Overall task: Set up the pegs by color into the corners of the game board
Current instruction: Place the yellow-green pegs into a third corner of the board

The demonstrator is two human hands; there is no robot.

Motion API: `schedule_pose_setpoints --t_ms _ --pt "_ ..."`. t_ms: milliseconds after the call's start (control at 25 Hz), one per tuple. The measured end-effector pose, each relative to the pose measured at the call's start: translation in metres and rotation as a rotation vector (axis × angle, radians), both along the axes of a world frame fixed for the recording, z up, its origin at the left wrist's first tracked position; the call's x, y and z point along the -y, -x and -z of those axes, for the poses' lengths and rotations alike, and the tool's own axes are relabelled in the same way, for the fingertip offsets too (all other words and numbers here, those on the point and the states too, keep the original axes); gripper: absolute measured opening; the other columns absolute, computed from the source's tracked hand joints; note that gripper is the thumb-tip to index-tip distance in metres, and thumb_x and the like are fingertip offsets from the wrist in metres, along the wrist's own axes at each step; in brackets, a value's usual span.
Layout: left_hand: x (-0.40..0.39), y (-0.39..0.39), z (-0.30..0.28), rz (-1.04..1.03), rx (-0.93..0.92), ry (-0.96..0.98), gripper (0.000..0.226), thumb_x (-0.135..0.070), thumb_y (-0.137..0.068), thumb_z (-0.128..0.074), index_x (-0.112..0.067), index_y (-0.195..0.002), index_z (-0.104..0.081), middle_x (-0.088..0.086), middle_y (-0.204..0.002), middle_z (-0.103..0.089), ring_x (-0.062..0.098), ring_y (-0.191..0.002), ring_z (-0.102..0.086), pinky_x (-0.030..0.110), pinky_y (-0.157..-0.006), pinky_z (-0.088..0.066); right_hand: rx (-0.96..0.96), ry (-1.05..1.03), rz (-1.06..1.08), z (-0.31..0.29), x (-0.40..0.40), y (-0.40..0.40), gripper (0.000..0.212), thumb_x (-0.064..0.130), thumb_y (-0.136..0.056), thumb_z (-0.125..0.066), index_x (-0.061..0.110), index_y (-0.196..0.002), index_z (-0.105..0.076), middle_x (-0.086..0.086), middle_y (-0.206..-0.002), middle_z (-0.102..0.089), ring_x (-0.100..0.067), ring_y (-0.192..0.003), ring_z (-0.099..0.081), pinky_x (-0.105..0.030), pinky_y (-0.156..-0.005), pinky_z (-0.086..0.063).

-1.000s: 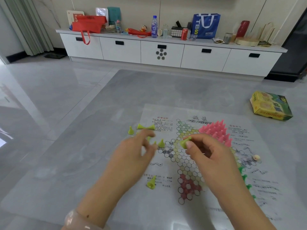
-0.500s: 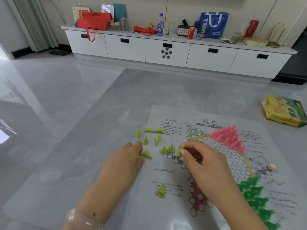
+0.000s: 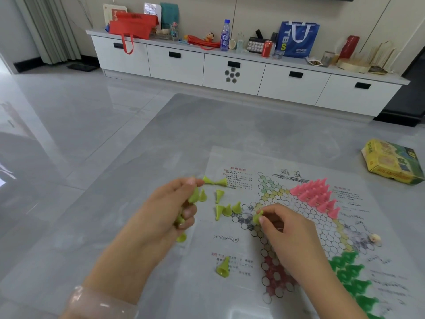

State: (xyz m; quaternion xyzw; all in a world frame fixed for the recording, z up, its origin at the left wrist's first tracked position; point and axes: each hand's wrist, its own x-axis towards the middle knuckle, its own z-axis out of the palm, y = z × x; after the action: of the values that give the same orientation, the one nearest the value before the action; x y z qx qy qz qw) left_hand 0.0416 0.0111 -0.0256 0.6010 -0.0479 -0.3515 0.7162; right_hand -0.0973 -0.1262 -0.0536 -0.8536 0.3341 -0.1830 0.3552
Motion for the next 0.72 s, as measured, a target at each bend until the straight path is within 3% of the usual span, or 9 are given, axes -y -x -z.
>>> schedule_pose_setpoints --t_ms 80,120,240,360,480,560,600,720 --pt "-0.001 -0.003 -0.006 -0.041 -0.426 0.294 0.014 -0.016 -0.087 -0.049 -0.007 -0.081 -0.058 0.0 -0.053 -0.044 0.007 -0.034 -0.032 0.015 -0.033 -0.023 0.007 0.01 0.0 0.001 -0.001 -0.003 0.009 0.022 -0.086 -0.058 0.03 -0.085 -0.063 0.022 -0.08 -0.063 0.01 -0.076 -0.055 -0.002 -0.063 -0.039" --pt "-0.001 -0.004 -0.008 -0.05 -0.545 0.381 0.013 -0.015 -0.084 -0.049 -0.006 -0.079 -0.057 0.002 -0.054 -0.046 0.008 -0.035 -0.034 0.014 -0.033 -0.025 0.017 0.018 -0.002 0.002 -0.002 -0.005 0.008 0.021 -0.085 -0.059 0.027 -0.085 -0.065 0.02 -0.08 -0.063 0.008 -0.076 -0.056 -0.004 -0.064 -0.04" --pt "0.002 -0.005 -0.008 -0.08 -0.575 0.373 0.019 -0.016 -0.085 -0.045 -0.005 -0.071 -0.054 0.006 -0.058 -0.049 0.01 -0.037 -0.038 0.012 -0.036 -0.03 0.013 0.058 -0.024 0.005 -0.006 -0.011 0.009 0.021 -0.085 -0.058 0.024 -0.089 -0.066 0.012 -0.084 -0.065 0.0 -0.079 -0.057 -0.014 -0.07 -0.043" --pt "0.009 0.001 -0.004 -0.063 -0.306 0.081 0.022 -0.016 -0.087 -0.047 -0.009 -0.068 -0.053 0.003 -0.058 -0.049 0.01 -0.034 -0.035 0.012 -0.034 -0.024 -0.002 0.09 -0.025 0.005 -0.009 -0.014 0.009 0.021 -0.086 -0.056 0.024 -0.087 -0.065 0.01 -0.085 -0.065 -0.003 -0.079 -0.057 -0.022 -0.073 -0.045" --pt "0.016 0.01 0.002 0.048 0.273 -0.309 0.021 -0.02 -0.089 -0.05 -0.012 -0.073 -0.058 -0.003 -0.058 -0.046 0.01 -0.041 -0.034 0.019 -0.039 -0.026 -0.003 0.078 -0.019 0.003 -0.009 -0.013 0.01 0.021 -0.086 -0.056 0.023 -0.087 -0.065 0.011 -0.085 -0.065 -0.001 -0.079 -0.056 -0.019 -0.071 -0.043" --pt "0.019 0.013 0.01 0.102 0.697 -0.528 0.019 -0.025 -0.092 -0.046 -0.013 -0.087 -0.061 -0.004 -0.058 -0.044 0.014 -0.051 -0.04 0.024 -0.047 -0.036 -0.017 0.076 -0.027 0.001 -0.009 -0.012 0.01 0.022 -0.086 -0.055 0.025 -0.086 -0.065 0.013 -0.084 -0.064 0.001 -0.08 -0.056 -0.014 -0.068 -0.04" --pt "0.019 0.015 0.012 0.133 0.821 -0.599 0.019 -0.025 -0.093 -0.042 -0.016 -0.097 -0.059 -0.004 -0.059 -0.044 0.017 -0.056 -0.043 0.028 -0.055 -0.04 -0.017 0.072 -0.03 0.001 -0.009 -0.011 0.01 0.022 -0.086 -0.055 0.026 -0.085 -0.064 0.014 -0.084 -0.064 0.001 -0.079 -0.056 -0.013 -0.068 -0.04" --pt "0.022 0.019 0.016 0.274 1.001 -0.77 0.032 -0.025 -0.095 -0.032 -0.033 -0.123 -0.045 0.0 -0.082 -0.057 0.023 -0.078 -0.056 0.032 -0.07 -0.046 -0.021 0.044 -0.03 -0.001 -0.008 -0.009 0.009 0.023 -0.086 -0.056 0.027 -0.083 -0.063 0.014 -0.081 -0.064 0.0 -0.078 -0.057 -0.018 -0.07 -0.043"
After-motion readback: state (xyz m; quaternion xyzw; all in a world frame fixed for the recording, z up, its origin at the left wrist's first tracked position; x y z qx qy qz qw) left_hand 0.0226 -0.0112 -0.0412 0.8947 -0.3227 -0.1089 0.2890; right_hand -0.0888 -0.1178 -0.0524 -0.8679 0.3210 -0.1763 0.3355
